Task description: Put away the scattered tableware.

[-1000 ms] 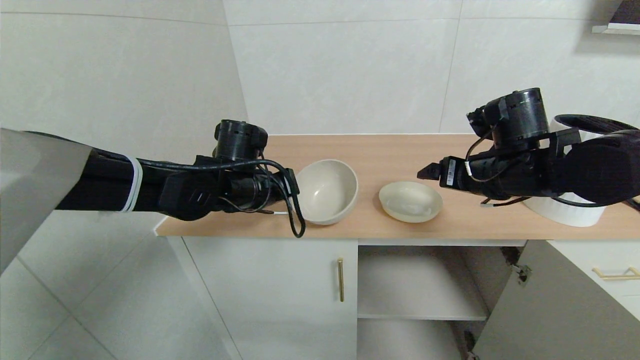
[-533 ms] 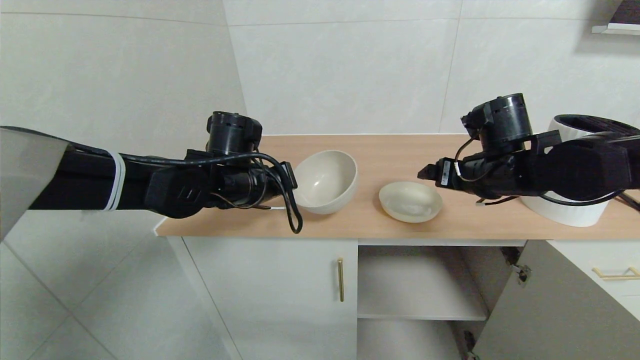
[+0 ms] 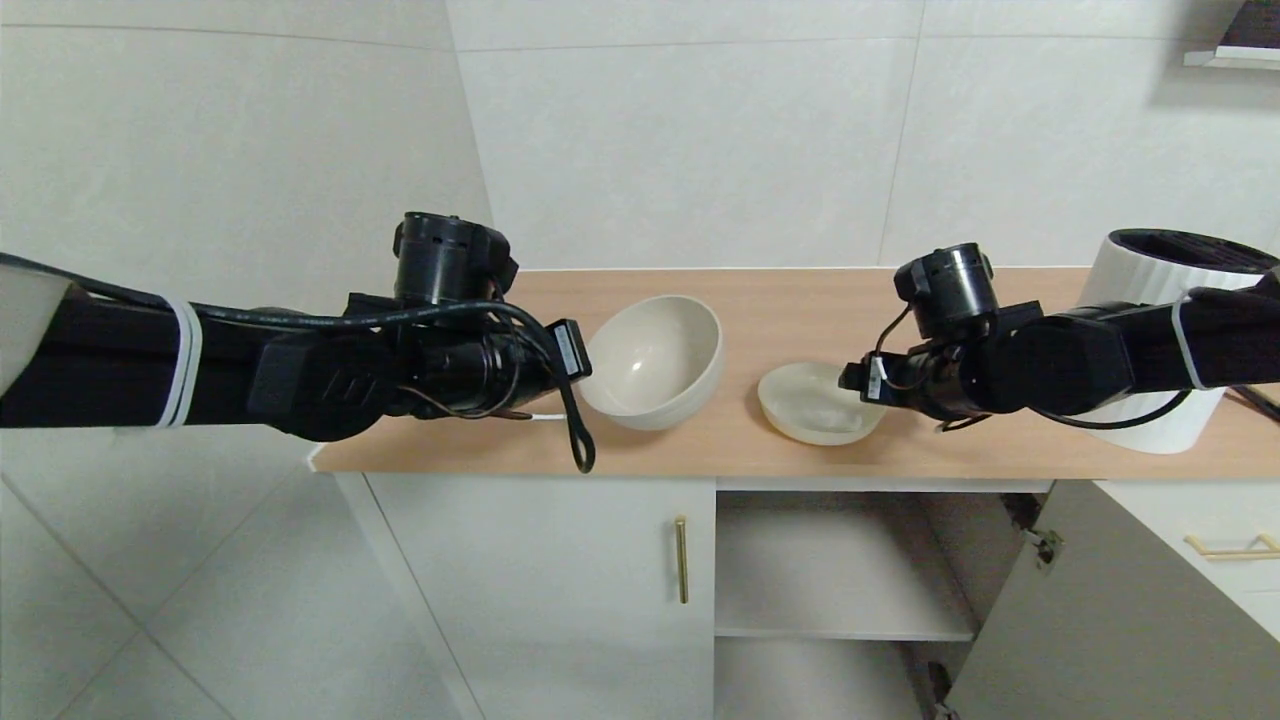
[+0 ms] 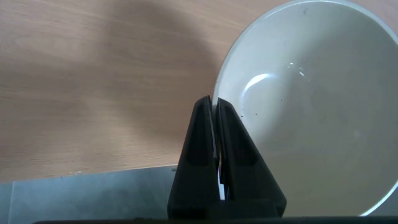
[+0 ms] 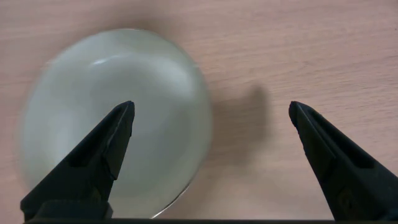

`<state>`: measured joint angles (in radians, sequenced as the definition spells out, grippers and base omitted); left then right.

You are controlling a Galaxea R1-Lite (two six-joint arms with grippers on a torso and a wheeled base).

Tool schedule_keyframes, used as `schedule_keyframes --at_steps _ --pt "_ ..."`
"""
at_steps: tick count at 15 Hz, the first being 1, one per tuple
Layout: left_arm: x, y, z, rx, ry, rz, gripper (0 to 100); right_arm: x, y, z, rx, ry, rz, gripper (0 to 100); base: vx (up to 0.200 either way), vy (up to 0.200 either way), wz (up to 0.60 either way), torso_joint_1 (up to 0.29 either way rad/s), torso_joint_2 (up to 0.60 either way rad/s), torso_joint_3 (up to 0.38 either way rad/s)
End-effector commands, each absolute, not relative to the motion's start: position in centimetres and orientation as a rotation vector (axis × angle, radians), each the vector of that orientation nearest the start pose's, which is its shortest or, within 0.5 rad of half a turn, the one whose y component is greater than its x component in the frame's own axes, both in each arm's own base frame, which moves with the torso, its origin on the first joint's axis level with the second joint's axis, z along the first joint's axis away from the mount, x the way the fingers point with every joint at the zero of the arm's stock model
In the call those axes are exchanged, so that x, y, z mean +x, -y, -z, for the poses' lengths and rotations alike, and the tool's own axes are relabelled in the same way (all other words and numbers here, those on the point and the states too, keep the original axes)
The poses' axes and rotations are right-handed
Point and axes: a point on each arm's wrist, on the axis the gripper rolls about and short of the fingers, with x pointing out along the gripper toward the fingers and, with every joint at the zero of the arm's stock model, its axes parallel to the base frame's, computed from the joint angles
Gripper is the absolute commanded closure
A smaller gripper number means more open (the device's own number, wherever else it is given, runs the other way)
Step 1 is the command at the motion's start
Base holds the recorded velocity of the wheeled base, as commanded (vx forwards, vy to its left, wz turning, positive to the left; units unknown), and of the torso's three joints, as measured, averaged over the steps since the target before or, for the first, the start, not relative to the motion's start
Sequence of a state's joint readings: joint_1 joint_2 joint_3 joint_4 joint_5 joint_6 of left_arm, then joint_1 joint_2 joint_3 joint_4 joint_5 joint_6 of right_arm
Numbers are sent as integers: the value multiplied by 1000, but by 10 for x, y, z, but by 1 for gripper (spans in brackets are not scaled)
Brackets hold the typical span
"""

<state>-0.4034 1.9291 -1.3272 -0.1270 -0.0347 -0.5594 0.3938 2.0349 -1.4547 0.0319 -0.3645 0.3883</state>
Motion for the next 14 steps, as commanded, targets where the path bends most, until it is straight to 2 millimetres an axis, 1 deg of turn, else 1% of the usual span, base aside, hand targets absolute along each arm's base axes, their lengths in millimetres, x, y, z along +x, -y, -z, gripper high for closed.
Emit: schedule_keyframes --at_steps 1,3,4,8,12,13,14 --pt "351 151 -200 -455 -569 288 100 381 -146 -169 142 -582 91 0 0 0 0 0 0 0" --pt "350 150 -201 -455 -568 289 100 383 -145 -166 139 -589 96 0 0 0 0 0 0 0" --pt "350 150 -201 -455 -568 287 100 383 -145 -165 136 -592 96 100 0 0 0 0 0 0" --pt "349 150 -203 -456 -563 289 100 384 -146 -163 136 -595 94 100 0 0 0 0 0 0" --pt "349 150 -203 -456 -563 289 100 382 -144 -167 142 -588 91 100 0 0 0 0 0 0" --pt "349 150 -203 -457 -563 288 100 380 -144 -170 145 -583 91 100 0 0 0 0 0 0" --pt "342 148 -200 -451 -581 286 100 372 -140 -177 147 -595 92 100 0 0 0 0 0 0"
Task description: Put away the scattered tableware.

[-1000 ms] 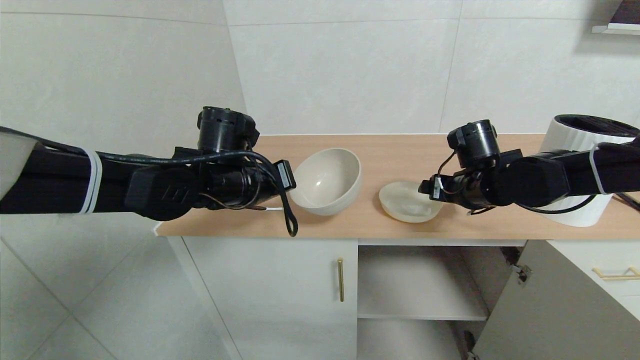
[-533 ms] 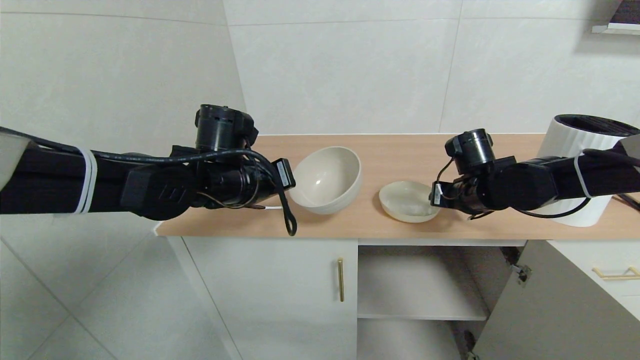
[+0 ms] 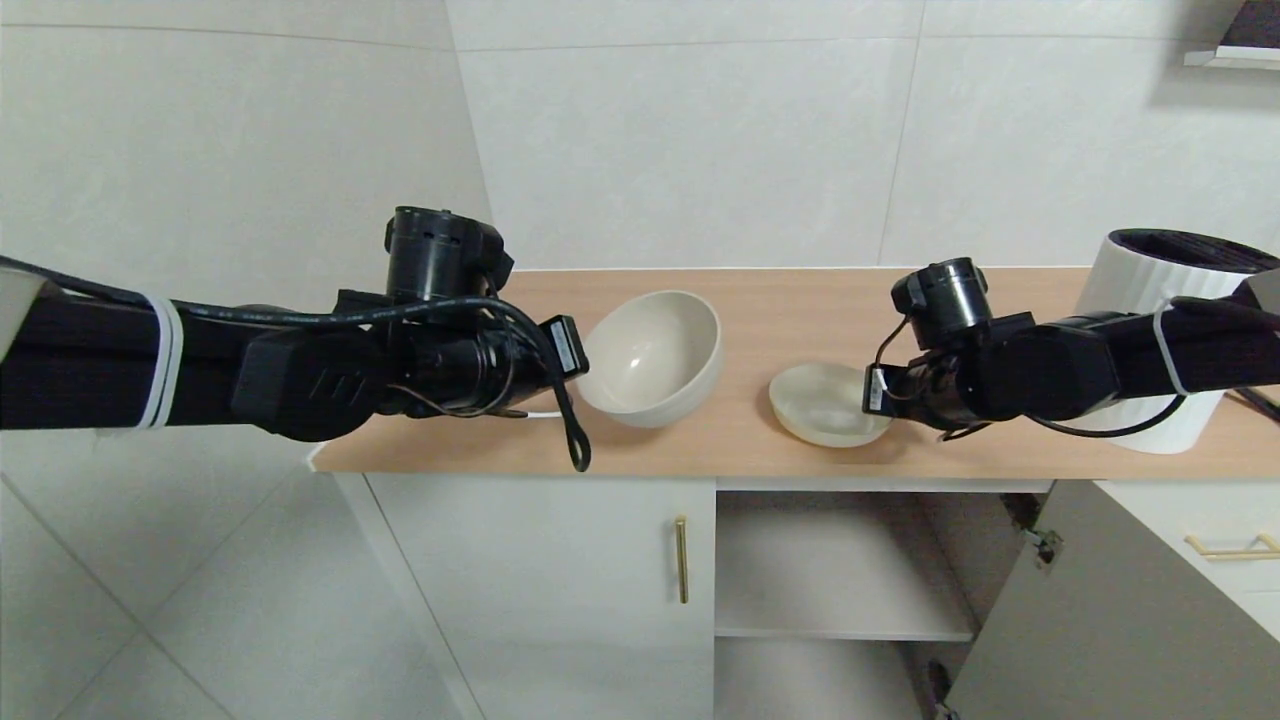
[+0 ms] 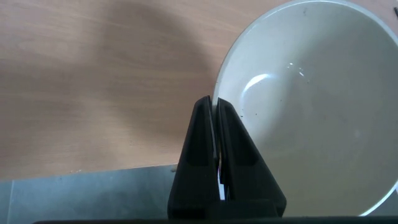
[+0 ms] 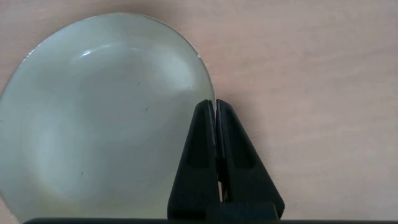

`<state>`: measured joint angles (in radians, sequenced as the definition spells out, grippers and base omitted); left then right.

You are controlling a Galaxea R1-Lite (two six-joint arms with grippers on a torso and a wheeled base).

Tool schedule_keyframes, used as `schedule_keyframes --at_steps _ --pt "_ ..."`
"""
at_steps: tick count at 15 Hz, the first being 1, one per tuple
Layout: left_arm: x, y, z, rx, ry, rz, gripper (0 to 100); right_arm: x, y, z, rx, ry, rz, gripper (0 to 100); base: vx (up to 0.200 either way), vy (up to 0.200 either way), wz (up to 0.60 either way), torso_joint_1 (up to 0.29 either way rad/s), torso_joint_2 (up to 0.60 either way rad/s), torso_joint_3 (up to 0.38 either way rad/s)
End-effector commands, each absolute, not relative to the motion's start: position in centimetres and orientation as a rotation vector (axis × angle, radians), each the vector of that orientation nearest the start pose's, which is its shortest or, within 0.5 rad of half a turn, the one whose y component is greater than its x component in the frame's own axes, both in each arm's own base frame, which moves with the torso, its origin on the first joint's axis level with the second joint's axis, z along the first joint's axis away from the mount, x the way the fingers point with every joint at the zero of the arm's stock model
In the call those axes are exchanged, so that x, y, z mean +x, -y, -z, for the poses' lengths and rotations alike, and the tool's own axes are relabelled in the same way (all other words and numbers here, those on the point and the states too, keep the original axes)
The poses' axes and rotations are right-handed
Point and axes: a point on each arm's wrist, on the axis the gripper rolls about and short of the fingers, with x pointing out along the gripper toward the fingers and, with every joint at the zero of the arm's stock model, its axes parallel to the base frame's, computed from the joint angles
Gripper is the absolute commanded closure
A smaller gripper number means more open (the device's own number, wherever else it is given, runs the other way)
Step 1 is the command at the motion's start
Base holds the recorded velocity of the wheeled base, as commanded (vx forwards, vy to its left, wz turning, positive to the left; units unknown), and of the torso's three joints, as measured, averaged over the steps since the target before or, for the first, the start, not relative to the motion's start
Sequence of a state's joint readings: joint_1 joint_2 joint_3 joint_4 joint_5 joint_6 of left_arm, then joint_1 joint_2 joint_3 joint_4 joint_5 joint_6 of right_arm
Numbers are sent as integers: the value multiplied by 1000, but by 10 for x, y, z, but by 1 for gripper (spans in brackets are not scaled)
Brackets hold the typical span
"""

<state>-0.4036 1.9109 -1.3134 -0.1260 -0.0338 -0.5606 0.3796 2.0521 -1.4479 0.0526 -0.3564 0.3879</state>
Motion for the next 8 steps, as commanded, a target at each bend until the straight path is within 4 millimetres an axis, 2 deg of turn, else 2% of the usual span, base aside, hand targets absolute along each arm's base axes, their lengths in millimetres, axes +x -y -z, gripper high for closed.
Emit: schedule_keyframes --at_steps 1,3,5,6,7,8 --pt "333 149 -195 -443 -605 292 100 360 -136 -189 152 -612 88 100 0 0 0 0 0 0" --pt "309 143 -196 -423 -621 306 100 321 -126 -220 235 -627 -8 100 0 0 0 0 0 0" --pt "284 135 -199 -394 -623 323 100 283 -113 -243 273 -622 -101 100 0 0 0 0 0 0" --pt "278 132 -197 -380 -625 332 100 273 -109 -247 279 -617 -110 100 0 0 0 0 0 0" --pt "268 128 -194 -358 -627 367 100 255 -102 -243 272 -645 -113 100 0 0 0 0 0 0" --pt "264 127 -195 -361 -623 390 100 248 -99 -235 268 -673 -123 100 0 0 0 0 0 0"
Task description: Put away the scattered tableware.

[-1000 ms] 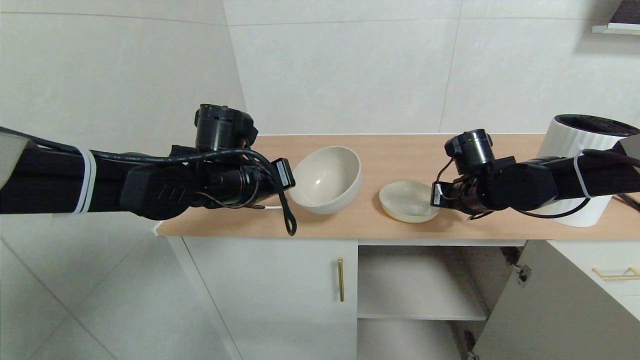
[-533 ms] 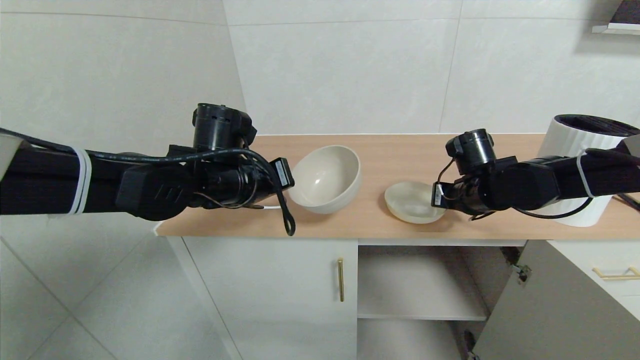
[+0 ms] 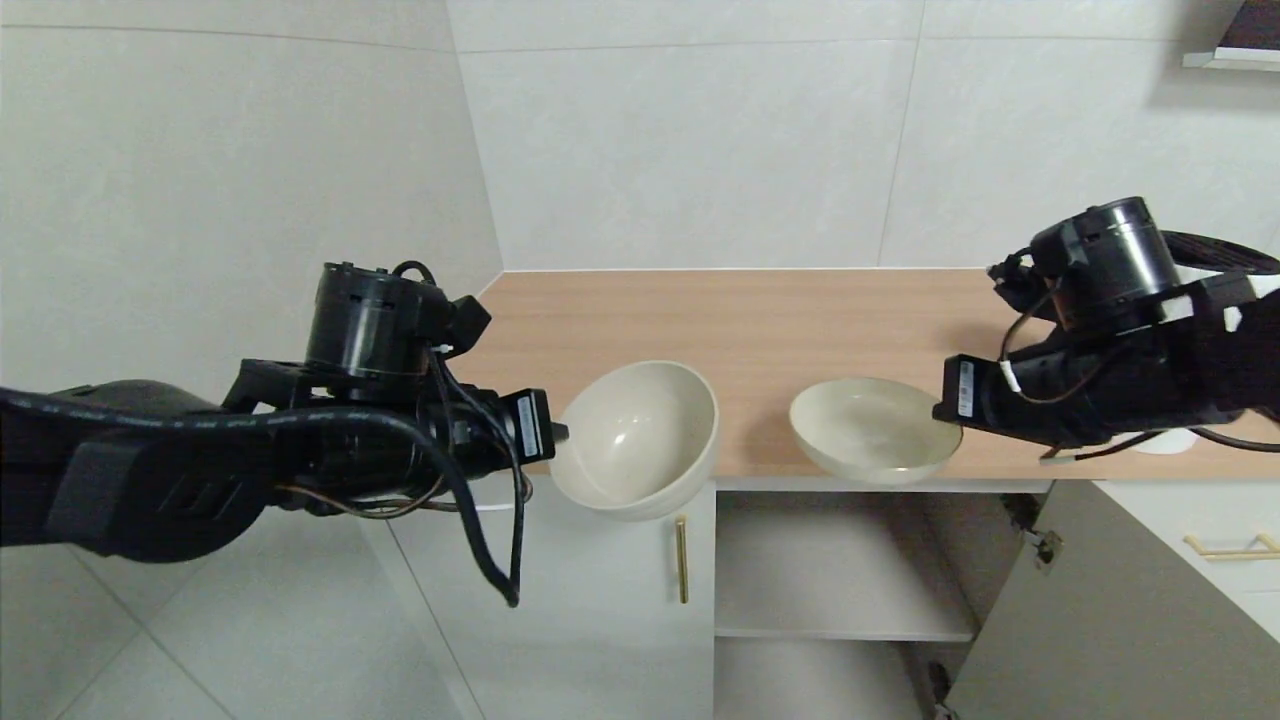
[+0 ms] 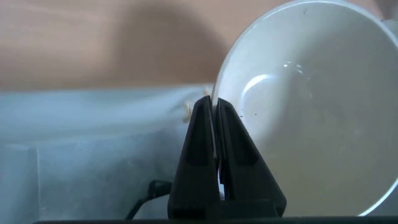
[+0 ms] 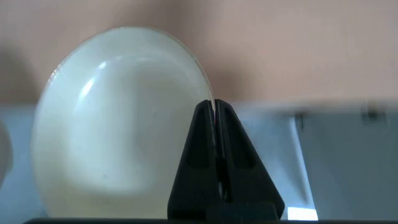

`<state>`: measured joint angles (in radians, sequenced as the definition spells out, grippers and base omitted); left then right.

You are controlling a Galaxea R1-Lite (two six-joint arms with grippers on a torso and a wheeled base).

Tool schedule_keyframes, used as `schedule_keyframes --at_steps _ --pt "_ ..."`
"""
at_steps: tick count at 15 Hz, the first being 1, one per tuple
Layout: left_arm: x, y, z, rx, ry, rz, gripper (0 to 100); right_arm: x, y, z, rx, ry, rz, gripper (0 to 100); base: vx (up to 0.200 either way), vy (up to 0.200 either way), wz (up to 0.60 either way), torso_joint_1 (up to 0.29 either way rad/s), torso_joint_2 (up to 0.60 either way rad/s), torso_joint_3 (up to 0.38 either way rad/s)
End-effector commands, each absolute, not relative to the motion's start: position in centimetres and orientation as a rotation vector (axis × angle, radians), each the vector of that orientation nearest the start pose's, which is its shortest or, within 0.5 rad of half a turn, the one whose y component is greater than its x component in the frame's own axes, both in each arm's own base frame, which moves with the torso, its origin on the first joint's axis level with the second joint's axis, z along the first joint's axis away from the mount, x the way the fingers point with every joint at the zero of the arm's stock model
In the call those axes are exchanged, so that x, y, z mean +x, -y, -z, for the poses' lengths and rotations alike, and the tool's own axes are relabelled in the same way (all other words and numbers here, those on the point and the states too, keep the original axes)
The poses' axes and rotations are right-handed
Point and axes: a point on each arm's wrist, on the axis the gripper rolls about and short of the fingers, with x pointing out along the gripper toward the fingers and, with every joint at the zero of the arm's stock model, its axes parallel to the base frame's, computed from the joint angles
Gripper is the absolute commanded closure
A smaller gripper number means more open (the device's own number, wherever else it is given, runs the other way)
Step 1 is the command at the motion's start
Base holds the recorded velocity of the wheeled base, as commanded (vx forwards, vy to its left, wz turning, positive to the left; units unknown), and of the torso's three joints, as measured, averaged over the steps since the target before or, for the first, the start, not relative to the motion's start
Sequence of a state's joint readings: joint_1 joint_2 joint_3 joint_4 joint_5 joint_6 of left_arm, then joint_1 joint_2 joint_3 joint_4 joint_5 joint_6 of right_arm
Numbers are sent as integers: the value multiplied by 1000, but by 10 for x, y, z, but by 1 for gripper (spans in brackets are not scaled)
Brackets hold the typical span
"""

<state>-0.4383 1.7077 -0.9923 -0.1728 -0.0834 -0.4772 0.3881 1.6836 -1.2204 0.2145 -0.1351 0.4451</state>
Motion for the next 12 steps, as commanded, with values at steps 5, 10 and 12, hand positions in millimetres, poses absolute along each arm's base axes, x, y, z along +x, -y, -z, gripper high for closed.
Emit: schedule_keyframes --at_steps 5,10,12 --pt "261 133 -190 -355 -653 423 100 242 -96 -220 265 -723 -166 100 0 0 0 0 0 0" --pt "262 135 -187 -348 -663 425 100 251 -100 -207 237 -765 -155 100 -160 0 0 6 4 -1" --pt "263 136 -185 -345 -666 425 100 254 -101 -203 232 -776 -149 100 0 0 0 0 0 0"
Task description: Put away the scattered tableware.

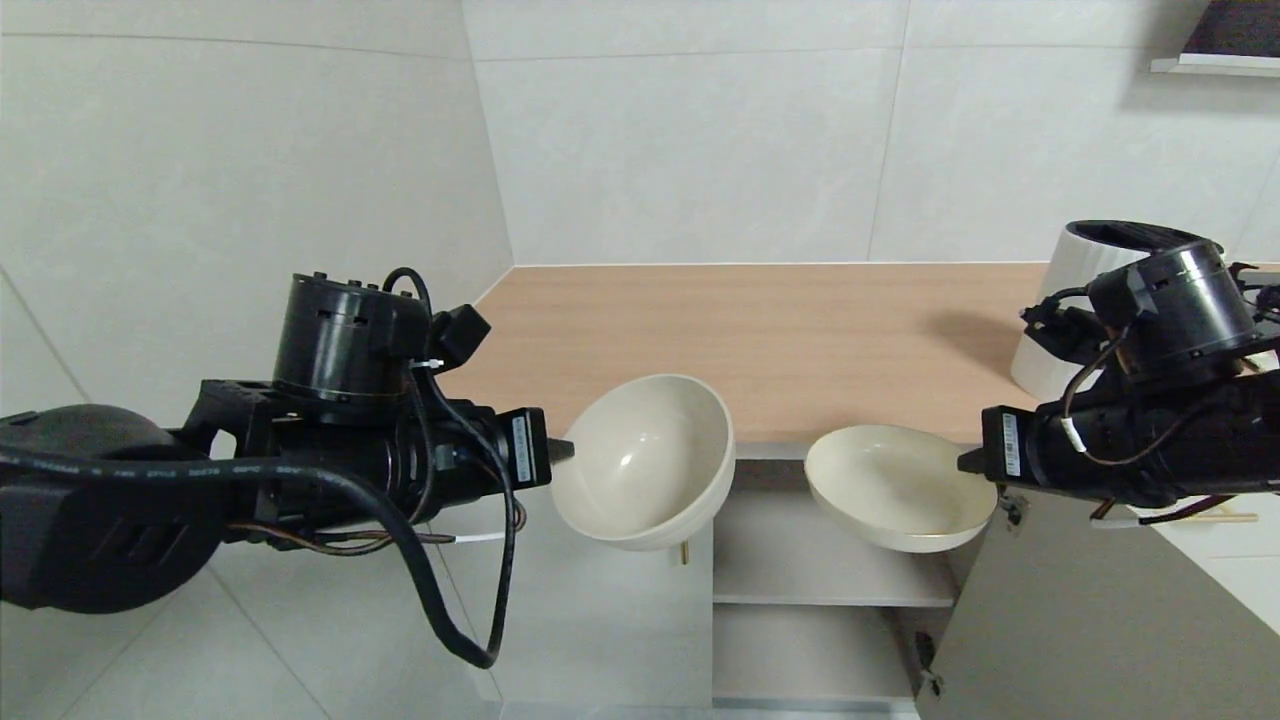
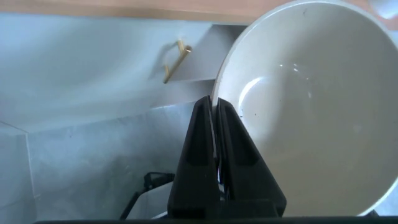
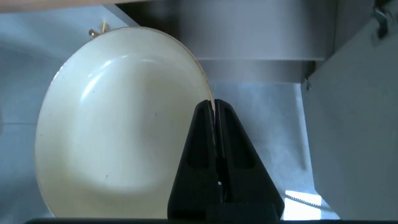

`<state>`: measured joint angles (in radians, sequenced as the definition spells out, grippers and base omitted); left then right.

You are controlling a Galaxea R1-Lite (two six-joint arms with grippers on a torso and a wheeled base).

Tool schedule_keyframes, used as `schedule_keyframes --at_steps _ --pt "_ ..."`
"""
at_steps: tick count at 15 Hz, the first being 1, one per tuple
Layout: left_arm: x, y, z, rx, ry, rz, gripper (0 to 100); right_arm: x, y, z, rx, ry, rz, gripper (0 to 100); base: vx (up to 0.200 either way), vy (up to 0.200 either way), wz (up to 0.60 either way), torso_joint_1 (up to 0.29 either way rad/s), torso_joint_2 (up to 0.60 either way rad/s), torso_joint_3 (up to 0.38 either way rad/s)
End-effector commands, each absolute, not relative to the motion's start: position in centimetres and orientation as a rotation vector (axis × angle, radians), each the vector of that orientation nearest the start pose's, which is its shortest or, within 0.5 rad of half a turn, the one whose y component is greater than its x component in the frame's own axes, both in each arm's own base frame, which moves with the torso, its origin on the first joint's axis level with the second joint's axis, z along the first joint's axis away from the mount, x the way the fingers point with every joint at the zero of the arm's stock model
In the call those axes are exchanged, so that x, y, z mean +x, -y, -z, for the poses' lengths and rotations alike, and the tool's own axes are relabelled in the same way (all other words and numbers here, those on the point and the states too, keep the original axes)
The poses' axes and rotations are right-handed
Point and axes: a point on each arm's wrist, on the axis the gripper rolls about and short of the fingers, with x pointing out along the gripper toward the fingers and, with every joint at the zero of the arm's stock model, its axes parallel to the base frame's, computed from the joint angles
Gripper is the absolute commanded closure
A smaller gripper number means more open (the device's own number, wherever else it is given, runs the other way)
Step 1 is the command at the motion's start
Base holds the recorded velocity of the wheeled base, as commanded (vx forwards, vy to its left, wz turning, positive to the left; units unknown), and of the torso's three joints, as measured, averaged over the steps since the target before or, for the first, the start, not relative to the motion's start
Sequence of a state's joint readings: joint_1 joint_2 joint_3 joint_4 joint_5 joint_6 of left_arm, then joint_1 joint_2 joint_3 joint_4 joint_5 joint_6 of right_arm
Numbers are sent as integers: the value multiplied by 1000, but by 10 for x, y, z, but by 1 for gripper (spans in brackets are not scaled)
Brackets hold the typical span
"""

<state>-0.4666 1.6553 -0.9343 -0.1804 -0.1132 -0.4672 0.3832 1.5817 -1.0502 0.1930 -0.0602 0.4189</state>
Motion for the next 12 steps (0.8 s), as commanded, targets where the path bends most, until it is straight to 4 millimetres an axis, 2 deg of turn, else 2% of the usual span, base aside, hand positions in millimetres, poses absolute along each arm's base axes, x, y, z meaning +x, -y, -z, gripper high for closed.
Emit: schedule_keyframes --at_steps 1,10,12 --pt "264 136 -184 -344 -672 423 100 255 -101 -202 231 -780 -148 100 0 0 0 0 0 0" --pt "268 139 -172 -303 -700 424 100 262 -104 -193 222 -799 -134 100 0 0 0 0 0 0" --pt "268 139 -171 -303 -704 422 100 263 -105 -191 213 -806 -136 100 0 0 0 -110 278 163"
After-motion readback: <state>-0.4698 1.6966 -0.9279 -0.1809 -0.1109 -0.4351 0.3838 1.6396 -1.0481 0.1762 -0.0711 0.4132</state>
